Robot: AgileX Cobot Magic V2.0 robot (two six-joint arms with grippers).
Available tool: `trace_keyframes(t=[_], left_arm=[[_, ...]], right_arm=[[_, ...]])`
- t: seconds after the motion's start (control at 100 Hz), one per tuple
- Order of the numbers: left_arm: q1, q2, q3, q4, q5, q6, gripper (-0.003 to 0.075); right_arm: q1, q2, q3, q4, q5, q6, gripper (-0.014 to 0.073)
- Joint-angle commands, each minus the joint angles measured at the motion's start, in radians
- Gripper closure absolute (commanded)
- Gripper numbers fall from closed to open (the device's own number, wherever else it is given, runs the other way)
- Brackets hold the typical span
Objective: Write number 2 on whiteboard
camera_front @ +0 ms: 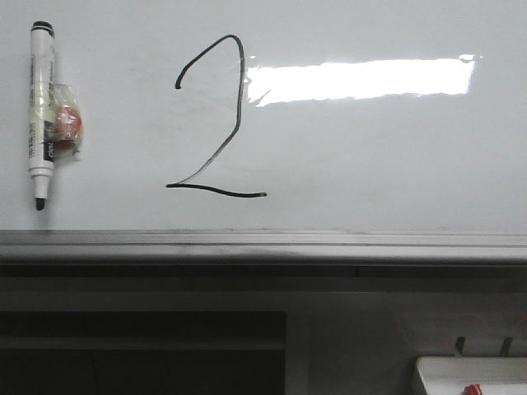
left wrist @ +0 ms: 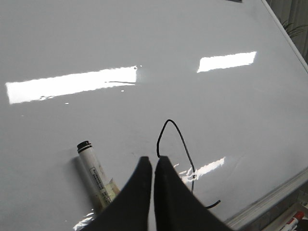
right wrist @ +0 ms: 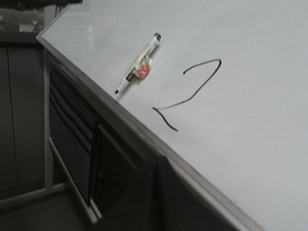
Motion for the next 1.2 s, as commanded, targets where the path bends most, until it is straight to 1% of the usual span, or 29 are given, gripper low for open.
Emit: trace_keyframes(t=[0.0, 0.31, 0.43, 0.5, 0.64, 0.72, 0.77, 0.98, 1.03, 1.06, 1.09, 1.14, 1.19], left_arm=[[0.004, 0.007, -0.029, -0.001, -0.075, -0.004, 0.0741], [0.004, 0.007, -0.021, 0.001, -0.084, -0.004, 0.0741], [0.026, -0.013, -0.013, 0.07, -0.08, -0.004, 0.0741], [0.089, -0.033, -0.013, 0.096, -0.081, -0.004, 0.0741], [0.285, -0.069, -0.01, 0.096, -0.052, -0.004, 0.0741], [0.395, -0.11, 0.02, 0.096, -0.052, -0.004, 0.0741], [0.44, -0.153, 0.055, 0.094, -0.05, -0.004, 0.0741], [0.571, -0.331, 0.198, 0.081, 0.051, -0.005, 0.0741], [0.593, -0.363, 0.24, 0.081, 0.05, -0.007, 0.0741], [0.605, -0.359, 0.25, 0.081, 0.021, -0.007, 0.0741], [0.617, -0.357, 0.244, 0.081, 0.092, -0.007, 0.0741], [0.623, -0.357, 0.248, 0.081, 0.138, -0.009, 0.0741], [0.63, -0.357, 0.248, 0.079, 0.217, -0.009, 0.0741]], right_arm=[[-0.006, 0.024, 0.006, 0.01, -0.061, -0.001, 0.0655], [-0.006, 0.024, 0.067, 0.01, -0.062, -0.001, 0.0655], [-0.006, 0.024, 0.069, 0.01, -0.062, -0.001, 0.0655], [-0.006, 0.024, 0.069, 0.01, -0.062, -0.001, 0.0655], [-0.006, 0.024, 0.069, 0.01, -0.062, -0.001, 0.0655], [-0.006, 0.024, 0.069, 0.01, -0.062, -0.001, 0.0655], [-0.006, 0.024, 0.069, 0.01, -0.062, -0.001, 0.0655], [-0.006, 0.024, 0.069, 0.01, -0.062, -0.001, 0.0655], [-0.006, 0.024, 0.069, 0.01, -0.062, -0.001, 0.0655], [-0.006, 0.024, 0.069, 0.01, -0.065, -0.001, 0.0655], [-0.006, 0.024, 0.069, 0.01, -0.063, -0.001, 0.0655], [-0.006, 0.024, 0.069, 0.01, -0.061, -0.001, 0.0655], [-0.006, 0.024, 0.069, 0.01, -0.062, -0.001, 0.0655]])
